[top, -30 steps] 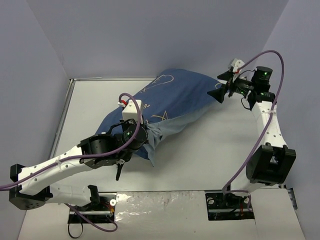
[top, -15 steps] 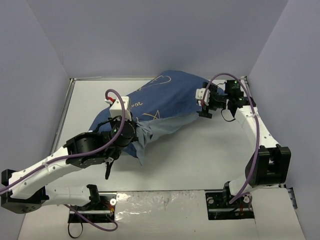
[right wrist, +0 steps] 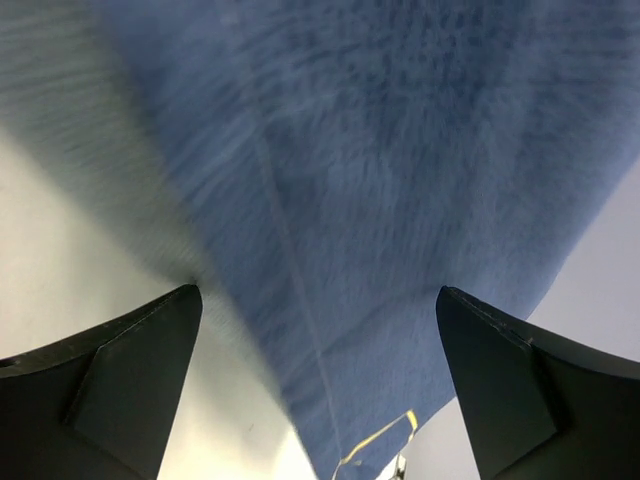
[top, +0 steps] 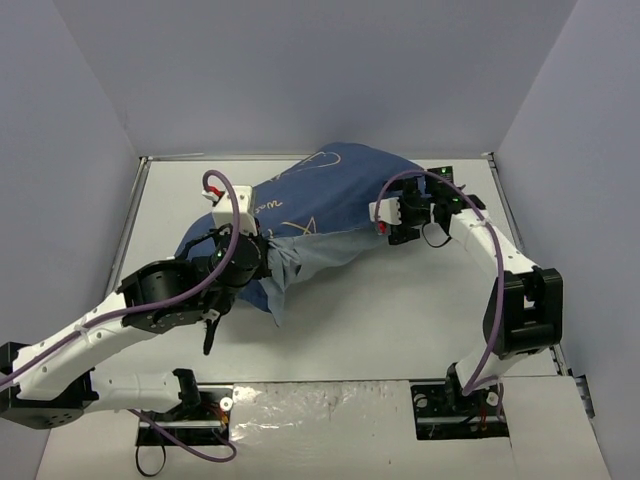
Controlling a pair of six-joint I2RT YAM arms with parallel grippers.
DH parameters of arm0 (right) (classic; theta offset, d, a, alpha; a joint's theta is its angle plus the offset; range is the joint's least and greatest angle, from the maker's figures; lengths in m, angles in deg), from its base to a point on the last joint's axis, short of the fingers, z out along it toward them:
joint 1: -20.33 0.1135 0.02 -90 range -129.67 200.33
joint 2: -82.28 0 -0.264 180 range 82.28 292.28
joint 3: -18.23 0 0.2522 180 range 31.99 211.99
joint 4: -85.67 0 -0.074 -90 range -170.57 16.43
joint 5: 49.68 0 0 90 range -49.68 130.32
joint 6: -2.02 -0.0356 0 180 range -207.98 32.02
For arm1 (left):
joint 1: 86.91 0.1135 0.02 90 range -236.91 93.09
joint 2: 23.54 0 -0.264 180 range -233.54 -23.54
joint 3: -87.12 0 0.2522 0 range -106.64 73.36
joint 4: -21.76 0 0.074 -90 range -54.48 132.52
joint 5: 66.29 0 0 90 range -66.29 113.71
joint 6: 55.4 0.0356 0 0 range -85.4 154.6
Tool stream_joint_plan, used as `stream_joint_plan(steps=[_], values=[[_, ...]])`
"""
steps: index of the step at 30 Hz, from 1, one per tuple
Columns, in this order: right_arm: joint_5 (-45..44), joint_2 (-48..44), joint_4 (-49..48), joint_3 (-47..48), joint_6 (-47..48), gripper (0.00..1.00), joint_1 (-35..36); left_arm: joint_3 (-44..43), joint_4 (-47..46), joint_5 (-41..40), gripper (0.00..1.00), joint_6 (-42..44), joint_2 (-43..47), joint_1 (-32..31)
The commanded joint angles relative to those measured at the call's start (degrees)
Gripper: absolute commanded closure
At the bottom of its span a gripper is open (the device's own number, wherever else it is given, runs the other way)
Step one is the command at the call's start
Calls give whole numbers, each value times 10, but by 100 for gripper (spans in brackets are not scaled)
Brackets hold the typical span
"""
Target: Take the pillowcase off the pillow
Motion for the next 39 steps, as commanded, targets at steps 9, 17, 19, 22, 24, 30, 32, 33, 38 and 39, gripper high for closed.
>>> stream_joint_plan(steps=[9,17,19,22,24,30,32,33,38,39], values=[[-76,43,-266,-15,-242,48,30,-81,-29,-21,98,30,18,10],[133,-90,-180,7,-417,100,-72,-94,-34,-10,98,56,10,31],[206,-121,-155,15,-478,100,-106,-99,-43,-1,98,66,7,41],[272,-176,-151,33,-553,100,-166,-107,-59,19,98,72,-3,55],[339,-208,-152,55,-628,100,-208,-110,-73,37,98,72,-16,67],[422,-264,-154,156,-743,100,-261,-79,-126,184,98,-3,-85,107],[426,-269,-155,184,-766,100,-261,-81,-156,255,98,-30,-117,107],[420,-269,-155,210,-786,100,-261,-81,-168,277,98,-43,-125,107],[318,-270,-186,201,-819,100,-255,-67,-185,317,98,-82,-129,115],[255,-270,-214,172,-856,100,-250,-52,-185,310,98,-78,-126,125]])
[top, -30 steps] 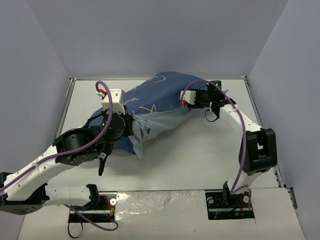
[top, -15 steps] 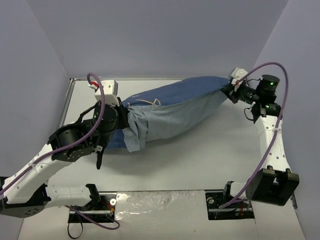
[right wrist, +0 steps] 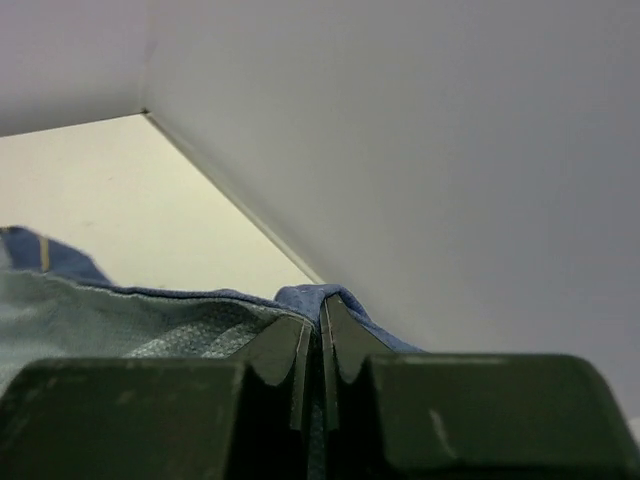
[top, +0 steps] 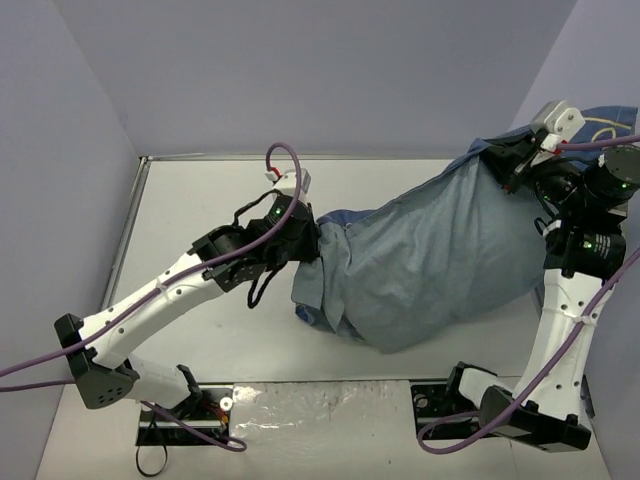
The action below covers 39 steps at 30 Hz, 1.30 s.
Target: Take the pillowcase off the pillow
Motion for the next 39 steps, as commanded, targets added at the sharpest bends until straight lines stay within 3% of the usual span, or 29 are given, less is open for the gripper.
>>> stream_joint_plan(steps=[1,2,3,5,9,10,14,19,21,23,24,27,28,32,34,39], values=[[-101,3,-108,-82,-78,100,31,7,-94,48,98,-36,39,41],[-144,14,-108,-106,-71,100,43,22,-100,59,98,-39,38,63],[-246,43,-106,-136,-52,100,58,52,-109,95,98,-41,31,86],[-330,76,-96,-151,-32,100,104,72,-138,127,98,-40,16,137],[-501,169,-105,-151,-27,100,173,53,-159,165,98,-1,-64,178],[-577,184,-115,-143,-49,100,190,46,-168,175,98,8,-81,185],[-625,255,-119,-113,-50,100,207,9,-175,205,98,36,-153,218],[-617,285,-113,-84,-43,100,207,-57,-139,212,98,63,-207,246],[-567,285,-94,-57,-33,90,203,-86,-118,223,90,79,-216,264],[-502,282,-53,-32,-17,63,198,-133,-104,234,68,89,-216,293],[-438,274,-11,-6,8,40,193,-150,-88,232,43,103,-212,301],[-335,247,33,23,55,18,192,-214,-46,224,16,137,-204,321],[-319,240,39,25,56,11,192,-226,-35,223,13,146,-201,322],[-233,219,87,17,37,8,201,-208,-16,247,9,159,-166,317],[-201,204,105,-20,18,8,226,-125,-39,269,9,155,-117,309],[-298,168,107,-94,3,15,293,84,-93,277,12,112,11,253]])
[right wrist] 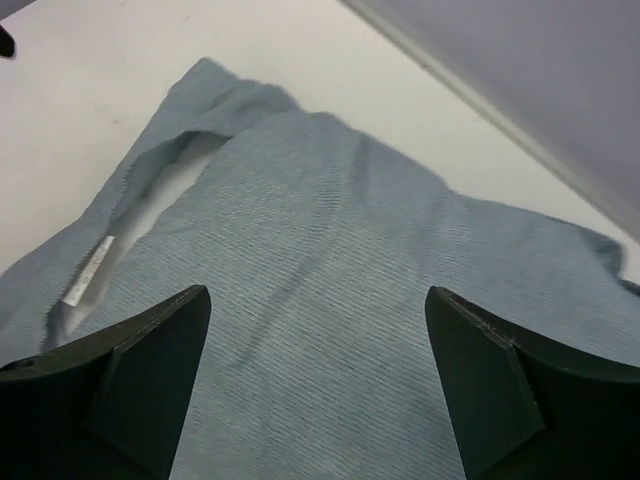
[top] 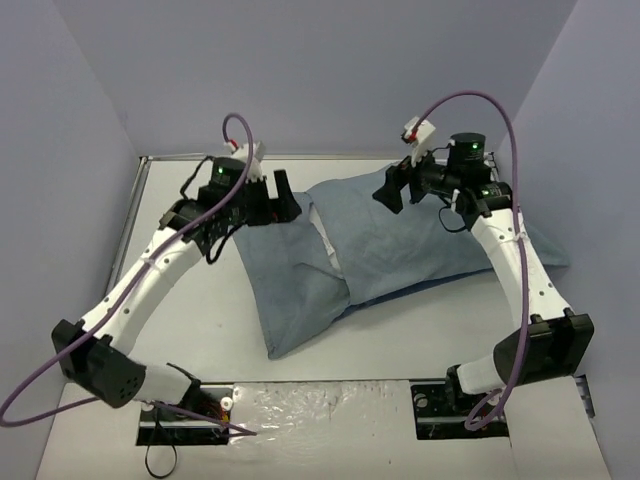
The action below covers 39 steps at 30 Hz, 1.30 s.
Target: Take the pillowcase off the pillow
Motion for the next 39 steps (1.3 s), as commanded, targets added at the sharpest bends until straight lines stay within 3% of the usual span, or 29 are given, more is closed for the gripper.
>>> stream_joint_plan(steps=[1,6,11,20,27,30,31,34,39], values=[[-29,-8,28,-29,-30,17,32,100,-28,17,12,-27,61,-35],[-89,19,32,-12,-86,24,74,176,-75,-15,13,-78,112,-79],[-221,61,25,24,-177,24,106,144,-95,-28,12,-93,59,-94],[-202,64,4,14,-267,21,123,95,-95,-55,18,-100,-32,-109],[-204,58,4,21,-279,21,151,135,-88,-92,39,-93,-37,-102],[-198,64,3,19,-280,21,165,152,-93,-96,60,-93,-37,-90],[-192,66,3,18,-288,21,172,156,-95,-96,73,-94,-37,-89],[-180,73,3,15,-301,21,194,179,-98,-105,91,-95,-27,-86],[-221,88,1,12,-297,21,238,222,-110,-128,98,-109,19,-80]])
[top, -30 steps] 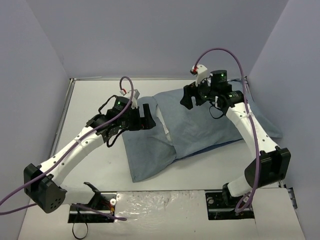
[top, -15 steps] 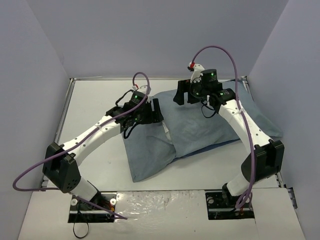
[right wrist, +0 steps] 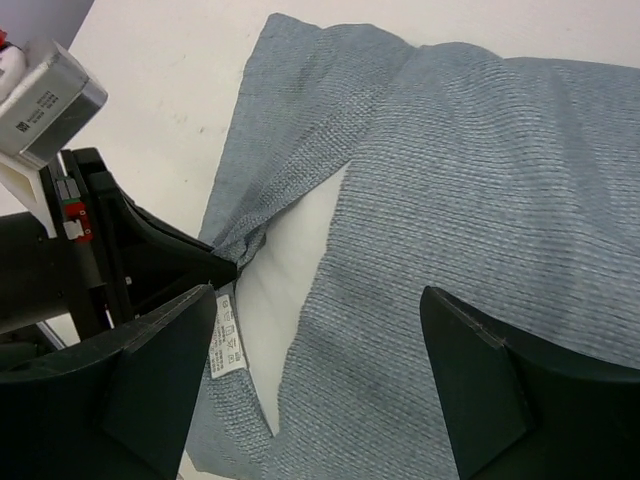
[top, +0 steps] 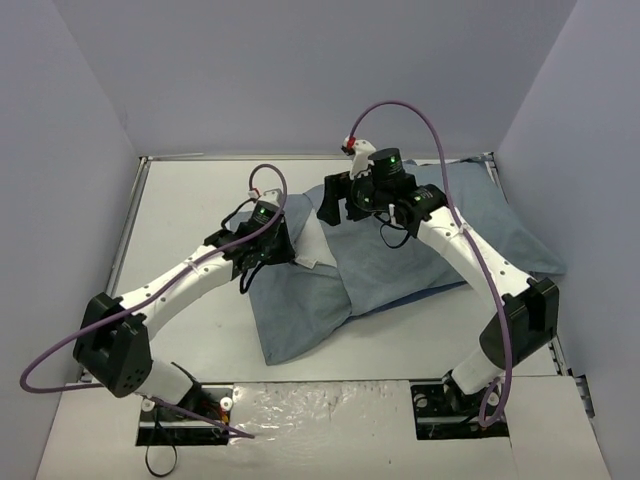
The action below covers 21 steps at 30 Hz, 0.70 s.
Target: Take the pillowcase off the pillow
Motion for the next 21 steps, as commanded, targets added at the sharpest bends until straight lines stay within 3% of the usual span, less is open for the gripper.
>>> stream_joint_plan(steps=[1,5,15,21], values=[[-34,14,-11,8,-9,21,29,16,-10,-35,98,-11,54,10],[-140,31,-12,14,-3,21,76,40,-10,-46,98,-25,84,15],[-264,98,-19,-8,20,11,154,85,-21,-41,98,-50,125,18],[-395,166,-21,-15,19,9,186,119,-20,-50,98,-65,147,18]])
